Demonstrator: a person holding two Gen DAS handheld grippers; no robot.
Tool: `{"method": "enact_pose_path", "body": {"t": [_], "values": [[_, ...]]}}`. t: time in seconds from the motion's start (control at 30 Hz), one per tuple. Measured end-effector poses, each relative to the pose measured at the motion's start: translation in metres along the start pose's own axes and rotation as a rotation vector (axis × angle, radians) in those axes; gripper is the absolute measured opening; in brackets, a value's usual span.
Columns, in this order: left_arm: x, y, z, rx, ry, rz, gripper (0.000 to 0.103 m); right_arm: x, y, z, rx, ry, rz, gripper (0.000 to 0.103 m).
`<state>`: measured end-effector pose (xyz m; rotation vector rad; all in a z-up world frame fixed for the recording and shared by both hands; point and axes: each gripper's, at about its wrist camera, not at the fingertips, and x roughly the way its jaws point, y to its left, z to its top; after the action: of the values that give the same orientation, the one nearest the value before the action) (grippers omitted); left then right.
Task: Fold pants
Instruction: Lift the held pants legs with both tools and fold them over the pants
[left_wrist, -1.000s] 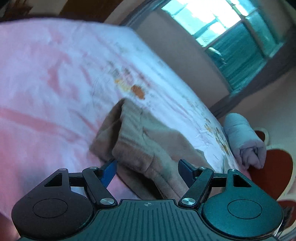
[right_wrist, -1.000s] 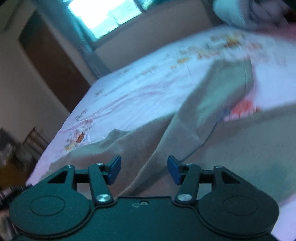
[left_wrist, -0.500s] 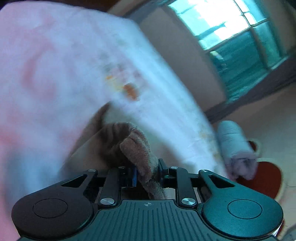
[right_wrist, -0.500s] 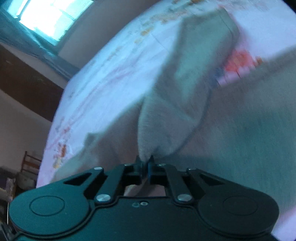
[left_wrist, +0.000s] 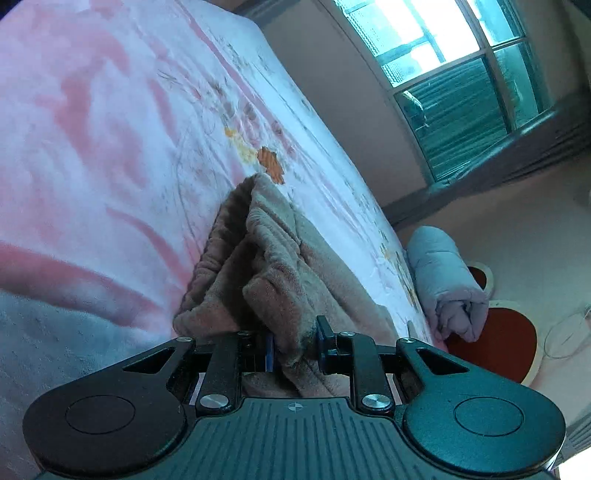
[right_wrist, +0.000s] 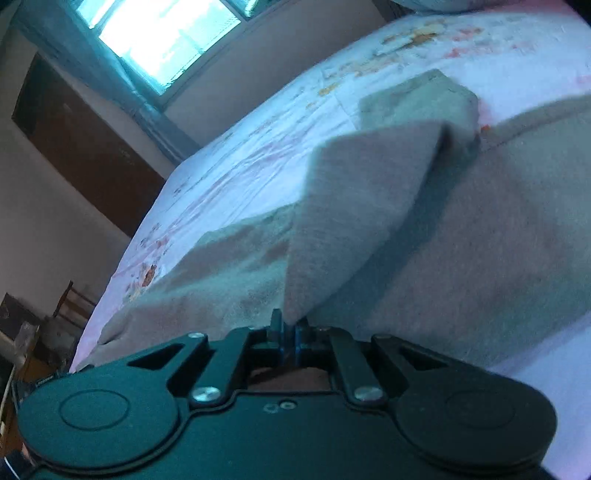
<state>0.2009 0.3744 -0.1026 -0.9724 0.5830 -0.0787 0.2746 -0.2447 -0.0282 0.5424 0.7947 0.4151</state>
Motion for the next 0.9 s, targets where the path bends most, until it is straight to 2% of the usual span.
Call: {"method": "enact_pose_path", "body": {"t": [0.1,0.23,0.3,0.37,0.43,0.53,0.67,0.77,0.83,0.9], "values": [[-0.003,-0.009,0.006,0.017,0.009,-0.007,0.022,0.001,0.002,0.004,0.015,-0.003,-0.007,0.0],[-0.017,-0.02,0.015,0.061,-0.015,-0.09,0.022,-0.026,0.016,0.017,-0.028,-0.066,0.056,0.0],[-0.019,-0.012,0.02,0.073,0.012,-0.042,0.022,-0.028,0.015,0.018,-0.032,-0.067,0.082,0.0],[-0.008,0.003,0.019,0.056,0.091,0.053,0.022,-0.019,0.008,0.007,-0.039,-0.004,0.053,0.0],[-0.002,0.013,0.015,0.042,0.1,0.045,0.022,-0.004,-0.006,-0.004,-0.007,0.081,-0.011,0.0],[-0.006,0.009,0.014,0.05,0.084,0.045,0.022,-0.002,-0.015,-0.007,0.056,0.056,0.012,0.0],[-0.013,-0.001,0.018,0.072,0.046,0.013,0.022,-0.007,-0.003,-0.001,0.016,0.036,0.026,0.0],[0.0,0.004,0.016,0.104,0.085,0.089,0.022,-0.011,-0.002,-0.004,-0.011,0.033,0.029,0.0],[0.001,0.011,0.015,0.079,0.077,0.077,0.022,0.005,-0.013,-0.009,0.01,0.087,-0.01,0.0],[0.0,0.009,0.015,0.074,0.069,0.079,0.022,0.007,-0.019,-0.01,0.072,0.072,0.012,0.0]]}}
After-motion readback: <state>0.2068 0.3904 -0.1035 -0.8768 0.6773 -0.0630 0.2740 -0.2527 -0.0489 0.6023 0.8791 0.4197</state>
